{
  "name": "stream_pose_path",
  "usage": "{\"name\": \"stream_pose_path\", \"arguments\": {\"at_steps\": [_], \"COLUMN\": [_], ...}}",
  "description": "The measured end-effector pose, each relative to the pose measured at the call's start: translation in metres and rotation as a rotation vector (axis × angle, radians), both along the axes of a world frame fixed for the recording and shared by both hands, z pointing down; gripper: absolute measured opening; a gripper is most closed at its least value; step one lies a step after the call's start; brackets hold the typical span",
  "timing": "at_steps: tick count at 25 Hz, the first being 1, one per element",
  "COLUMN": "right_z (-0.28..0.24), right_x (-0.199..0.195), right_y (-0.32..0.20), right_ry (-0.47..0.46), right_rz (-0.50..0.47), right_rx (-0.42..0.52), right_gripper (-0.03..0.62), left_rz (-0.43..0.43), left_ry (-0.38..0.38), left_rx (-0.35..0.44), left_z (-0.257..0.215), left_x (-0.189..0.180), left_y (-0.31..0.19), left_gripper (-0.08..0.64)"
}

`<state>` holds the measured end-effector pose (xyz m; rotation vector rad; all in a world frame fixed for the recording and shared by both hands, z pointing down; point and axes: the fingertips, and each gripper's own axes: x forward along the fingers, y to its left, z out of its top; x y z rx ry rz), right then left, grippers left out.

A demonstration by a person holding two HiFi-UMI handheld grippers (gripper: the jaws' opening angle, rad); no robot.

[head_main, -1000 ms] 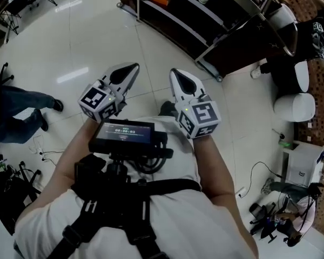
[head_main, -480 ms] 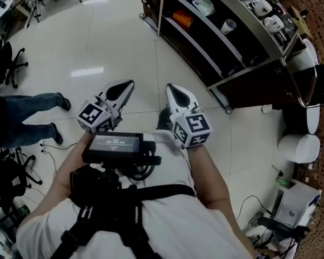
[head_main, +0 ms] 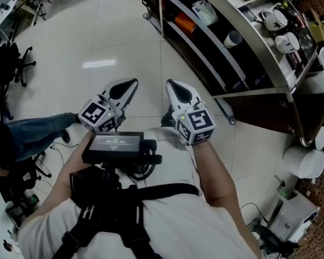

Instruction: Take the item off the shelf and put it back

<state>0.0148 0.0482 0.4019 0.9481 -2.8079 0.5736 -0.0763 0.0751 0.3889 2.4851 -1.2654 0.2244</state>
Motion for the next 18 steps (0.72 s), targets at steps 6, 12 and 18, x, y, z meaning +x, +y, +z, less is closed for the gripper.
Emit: {"name": "stream_pose_path", "arguments": {"at_steps": [6, 12, 18], "right_z": [0.005, 0.021, 0.020], "right_x": [0.037, 0.082, 0.095], "right_y": [-0.054, -0.094, -0.117], "right_ry": [-0.054, -0.055, -0.029], "right_rz": [0.053, 0.116, 0.158], "right_rx": [-0.015, -0.026, -0.012], "right_gripper": [0.008, 0.008, 0.008], "left_rz": [0.098, 0.184, 0.234], "left_ry": [-0.058, -0.080, -0.064], "left_rx": [-0.023, -0.020, 0.007], "left_z": [0.002, 0.010, 0.005], "left_x": [0.050, 0.094, 0.112], "left_y": [-0.070, -0.121, -0.150], "left_gripper": [0.000, 0.000, 0.000]}}
